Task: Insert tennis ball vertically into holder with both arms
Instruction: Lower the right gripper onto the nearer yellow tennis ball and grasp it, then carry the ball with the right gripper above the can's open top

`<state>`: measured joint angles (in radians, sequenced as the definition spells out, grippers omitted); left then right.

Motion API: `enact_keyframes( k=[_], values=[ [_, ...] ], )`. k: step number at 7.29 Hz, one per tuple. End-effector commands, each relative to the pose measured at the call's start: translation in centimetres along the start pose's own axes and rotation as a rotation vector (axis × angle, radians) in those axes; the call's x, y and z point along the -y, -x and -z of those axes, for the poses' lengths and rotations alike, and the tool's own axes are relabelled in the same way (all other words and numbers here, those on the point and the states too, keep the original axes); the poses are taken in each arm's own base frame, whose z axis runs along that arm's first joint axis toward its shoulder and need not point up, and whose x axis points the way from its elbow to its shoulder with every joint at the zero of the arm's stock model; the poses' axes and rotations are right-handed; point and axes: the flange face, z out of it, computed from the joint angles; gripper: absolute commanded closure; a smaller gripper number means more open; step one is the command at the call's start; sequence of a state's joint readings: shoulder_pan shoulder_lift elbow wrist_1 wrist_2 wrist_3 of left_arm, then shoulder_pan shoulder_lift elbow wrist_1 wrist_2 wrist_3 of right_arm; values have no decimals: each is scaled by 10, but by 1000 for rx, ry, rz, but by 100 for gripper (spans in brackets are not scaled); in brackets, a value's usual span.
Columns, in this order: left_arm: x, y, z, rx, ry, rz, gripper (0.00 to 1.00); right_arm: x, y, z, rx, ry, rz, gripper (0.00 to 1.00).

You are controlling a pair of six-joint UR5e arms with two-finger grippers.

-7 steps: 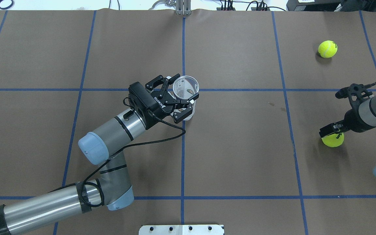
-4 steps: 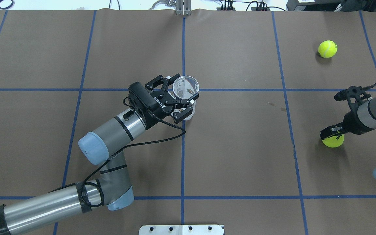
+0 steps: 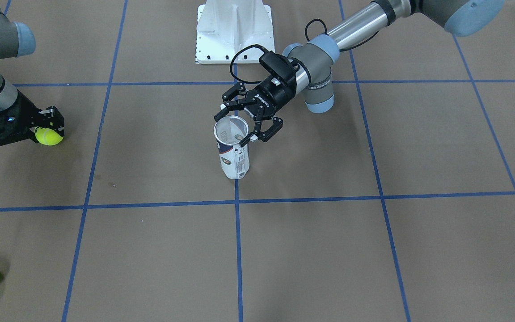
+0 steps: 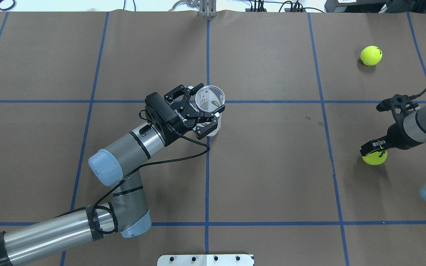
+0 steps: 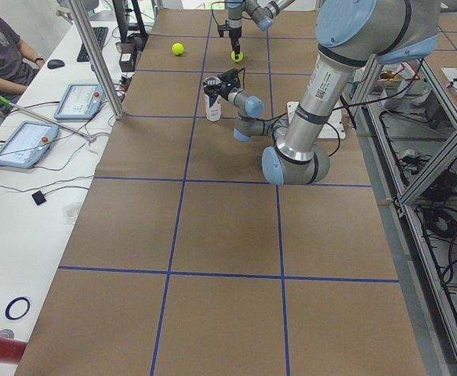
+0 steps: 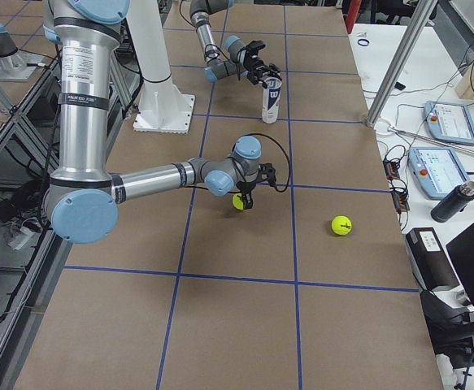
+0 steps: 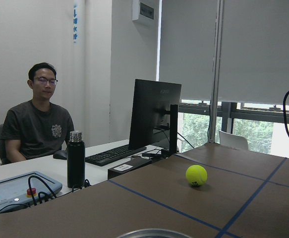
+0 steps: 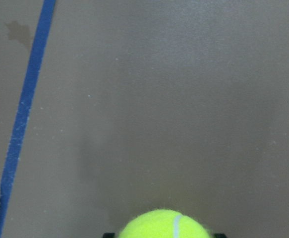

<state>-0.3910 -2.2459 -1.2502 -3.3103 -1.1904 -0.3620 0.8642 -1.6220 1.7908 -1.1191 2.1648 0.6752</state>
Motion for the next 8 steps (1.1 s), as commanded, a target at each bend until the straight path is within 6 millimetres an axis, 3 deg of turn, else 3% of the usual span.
enact_keyframes(
  k=[1,3,4,6,8],
  values=[
    [0,0,0,0,0,0,11,70,58,49,4,-26,-48,100],
    [-1,1,1,1,1,-1,11,134,154,108,-13,-11,-74,100],
    [-1,0,1,0,2,0,10,146,188,133,-5,-8,-126,100],
    [-4,1,2,1,7,-2,9,156,227,155,59,-18,-220,100],
    [-3,1,2,1,6,-2,9,167,289,177,121,-32,-302,100]
  ],
)
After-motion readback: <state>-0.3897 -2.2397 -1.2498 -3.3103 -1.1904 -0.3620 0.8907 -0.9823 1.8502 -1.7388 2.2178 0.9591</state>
